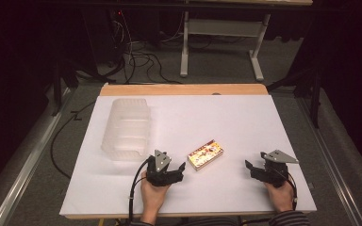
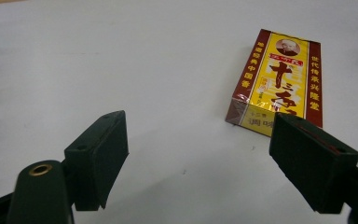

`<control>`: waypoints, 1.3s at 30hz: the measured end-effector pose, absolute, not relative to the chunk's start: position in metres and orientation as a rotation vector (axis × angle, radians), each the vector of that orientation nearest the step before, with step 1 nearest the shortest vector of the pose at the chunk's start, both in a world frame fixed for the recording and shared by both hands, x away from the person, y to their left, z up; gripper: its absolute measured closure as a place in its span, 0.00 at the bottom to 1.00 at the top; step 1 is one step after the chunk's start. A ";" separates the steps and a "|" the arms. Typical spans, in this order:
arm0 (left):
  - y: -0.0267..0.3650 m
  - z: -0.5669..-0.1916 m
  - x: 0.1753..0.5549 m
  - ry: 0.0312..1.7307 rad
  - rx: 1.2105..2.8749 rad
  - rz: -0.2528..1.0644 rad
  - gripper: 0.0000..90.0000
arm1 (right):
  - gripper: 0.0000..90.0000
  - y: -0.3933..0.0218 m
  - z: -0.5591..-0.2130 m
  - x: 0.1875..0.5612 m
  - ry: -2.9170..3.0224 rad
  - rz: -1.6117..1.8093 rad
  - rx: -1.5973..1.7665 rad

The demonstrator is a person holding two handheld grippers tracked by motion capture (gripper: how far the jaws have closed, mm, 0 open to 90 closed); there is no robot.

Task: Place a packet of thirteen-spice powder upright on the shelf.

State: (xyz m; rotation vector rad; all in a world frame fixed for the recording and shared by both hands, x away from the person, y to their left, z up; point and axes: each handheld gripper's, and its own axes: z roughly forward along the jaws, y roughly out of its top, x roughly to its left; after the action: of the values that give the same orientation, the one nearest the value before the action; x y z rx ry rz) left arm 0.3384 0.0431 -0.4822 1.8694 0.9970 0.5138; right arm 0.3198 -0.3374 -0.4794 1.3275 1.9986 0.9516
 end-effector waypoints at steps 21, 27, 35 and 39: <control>0.041 -0.482 0.337 0.994 1.883 0.532 0.25 | 0.30 -0.338 -0.479 0.320 1.992 0.962 1.334; 0.041 -0.482 0.337 0.994 1.884 0.540 0.26 | 0.30 -0.338 -0.479 0.319 1.990 0.964 1.324; 0.042 -0.481 0.338 1.011 1.875 0.524 0.26 | 0.30 -0.338 -0.479 0.318 1.985 0.965 1.319; 0.041 -0.481 0.338 1.017 1.874 0.499 0.26 | 0.30 -0.338 -0.479 0.318 1.979 0.974 1.330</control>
State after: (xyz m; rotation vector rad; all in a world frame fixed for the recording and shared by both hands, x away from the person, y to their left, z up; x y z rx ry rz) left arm 0.3383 0.0409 -0.4812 1.8743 1.0174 0.4989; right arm 0.3183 -0.3381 -0.4790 1.3297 1.9787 0.9741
